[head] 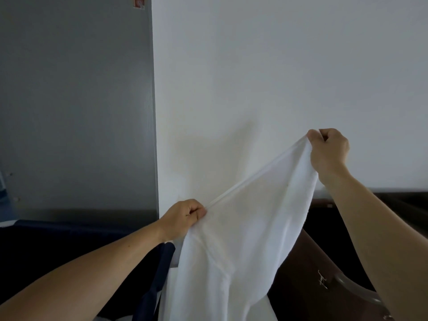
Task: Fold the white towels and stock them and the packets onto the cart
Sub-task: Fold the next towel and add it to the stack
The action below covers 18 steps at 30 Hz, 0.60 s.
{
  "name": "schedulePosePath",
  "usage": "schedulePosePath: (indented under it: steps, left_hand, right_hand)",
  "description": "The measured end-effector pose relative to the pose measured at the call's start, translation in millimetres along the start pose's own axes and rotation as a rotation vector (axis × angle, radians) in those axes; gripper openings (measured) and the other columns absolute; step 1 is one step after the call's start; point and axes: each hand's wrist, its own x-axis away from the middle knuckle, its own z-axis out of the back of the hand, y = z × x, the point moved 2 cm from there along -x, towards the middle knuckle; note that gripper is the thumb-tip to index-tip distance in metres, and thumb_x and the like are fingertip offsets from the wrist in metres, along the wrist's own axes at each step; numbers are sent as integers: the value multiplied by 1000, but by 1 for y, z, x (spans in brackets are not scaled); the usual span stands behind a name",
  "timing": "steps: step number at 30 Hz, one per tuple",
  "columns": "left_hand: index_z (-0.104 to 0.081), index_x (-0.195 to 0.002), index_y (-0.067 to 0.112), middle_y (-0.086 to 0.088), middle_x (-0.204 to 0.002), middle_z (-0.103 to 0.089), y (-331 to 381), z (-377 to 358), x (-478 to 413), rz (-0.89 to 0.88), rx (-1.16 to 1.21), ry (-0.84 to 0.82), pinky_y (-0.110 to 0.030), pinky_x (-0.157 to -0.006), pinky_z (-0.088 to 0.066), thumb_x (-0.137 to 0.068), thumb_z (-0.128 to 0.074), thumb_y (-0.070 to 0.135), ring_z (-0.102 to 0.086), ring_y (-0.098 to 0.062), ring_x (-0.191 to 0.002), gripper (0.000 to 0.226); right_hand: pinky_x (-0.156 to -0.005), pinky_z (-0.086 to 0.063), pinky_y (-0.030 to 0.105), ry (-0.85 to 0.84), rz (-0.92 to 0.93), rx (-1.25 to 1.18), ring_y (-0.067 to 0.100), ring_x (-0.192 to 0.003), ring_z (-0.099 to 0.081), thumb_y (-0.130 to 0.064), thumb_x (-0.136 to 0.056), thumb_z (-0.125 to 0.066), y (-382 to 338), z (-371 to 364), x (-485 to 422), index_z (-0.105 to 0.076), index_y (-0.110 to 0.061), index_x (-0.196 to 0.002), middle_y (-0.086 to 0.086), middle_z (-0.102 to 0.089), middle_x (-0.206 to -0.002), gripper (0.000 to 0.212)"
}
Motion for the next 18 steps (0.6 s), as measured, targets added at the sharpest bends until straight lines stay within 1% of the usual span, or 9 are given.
schedulePosePath:
  steps: [2, 4, 6, 8, 9, 11, 13, 15, 18]
  left_hand:
    - [-70, -93, 12, 3, -94, -68, 2, 5, -5, -46, -64, 63, -22, -80, -50, -101, -55, 26, -62, -11, -86, 22]
    - [-71, -94, 8, 1, -94, -68, 8, 17, -12, -94, -109, 178, -15, -76, -46, -100, -56, 23, -62, -14, -86, 22]
    - [-72, -95, 9, 3, -93, -68, 18, 31, -17, -117, -128, 231, -8, -72, -43, -100, -56, 23, -61, -7, -84, 22]
    - [-73, -98, 14, 10, -93, -68, 24, 41, -21, -116, -131, 201, -8, -71, -44, -100, -56, 25, -61, 2, -82, 21]
    - [-74, -101, 17, 14, -94, -69, 27, 43, -22, -115, -125, 175, -8, -73, -45, -100, -57, 26, -62, 5, -84, 19]
    - [-74, -110, 20, 18, -101, -70, 29, 41, -21, -123, -105, 128, -7, -82, -47, -99, -58, 23, -63, 9, -93, 19]
    - [-70, -119, 20, 18, -108, -69, 24, 38, -22, -120, -108, 107, -5, -89, -44, -99, -59, 19, -61, 13, -101, 23]
    - [-68, -124, 19, 17, -108, -68, 20, 35, -22, -87, -141, 104, -4, -90, -44, -98, -60, 18, -59, 16, -98, 27]
    - [-68, -120, 18, 16, -102, -68, 28, 29, -23, -38, -130, 130, -17, -93, -51, -97, -60, 17, -62, 7, -96, 24]
  right_hand:
    - [-71, -42, 35, 18, 0, 5, 9, -63, -43, -30, -96, -52, -3, 1, -2, -56, -15, -81, -8, -48, -70, 21]
    - [-69, -41, 35, 41, -3, 14, 12, -62, -43, -31, -95, -51, -3, 3, -4, -52, -18, -75, -8, -46, -68, 24]
    - [-70, -42, 35, 57, -1, 52, 17, -68, -47, -32, -95, -50, 1, 6, -6, -55, -15, -79, -6, -47, -68, 24]
    - [-73, -42, 35, 75, -12, 109, 21, -79, -52, -34, -97, -48, 10, 10, -5, -58, -15, -89, -3, -55, -78, 23]
    - [-74, -41, 35, 81, -27, 140, 22, -85, -52, -36, -98, -48, 15, 11, -4, -58, -17, -92, 0, -58, -87, 22]
    - [-78, -39, 35, 72, -71, 198, 22, -99, -52, -38, -99, -47, 26, 12, -2, -60, -19, -100, 4, -58, -104, 23]
    - [-78, -39, 36, 54, -100, 249, 27, -109, -53, -39, -100, -47, 35, 11, 1, -63, -16, -109, 5, -58, -105, 30]
    - [-78, -40, 36, 37, -107, 280, 29, -108, -54, -38, -100, -47, 39, 10, 4, -64, -14, -107, 4, -57, -101, 31]
    - [-77, -41, 33, -45, -75, 288, 28, -91, -56, -39, -96, -52, 34, 3, 15, -66, -14, -100, 9, -54, -119, 29]
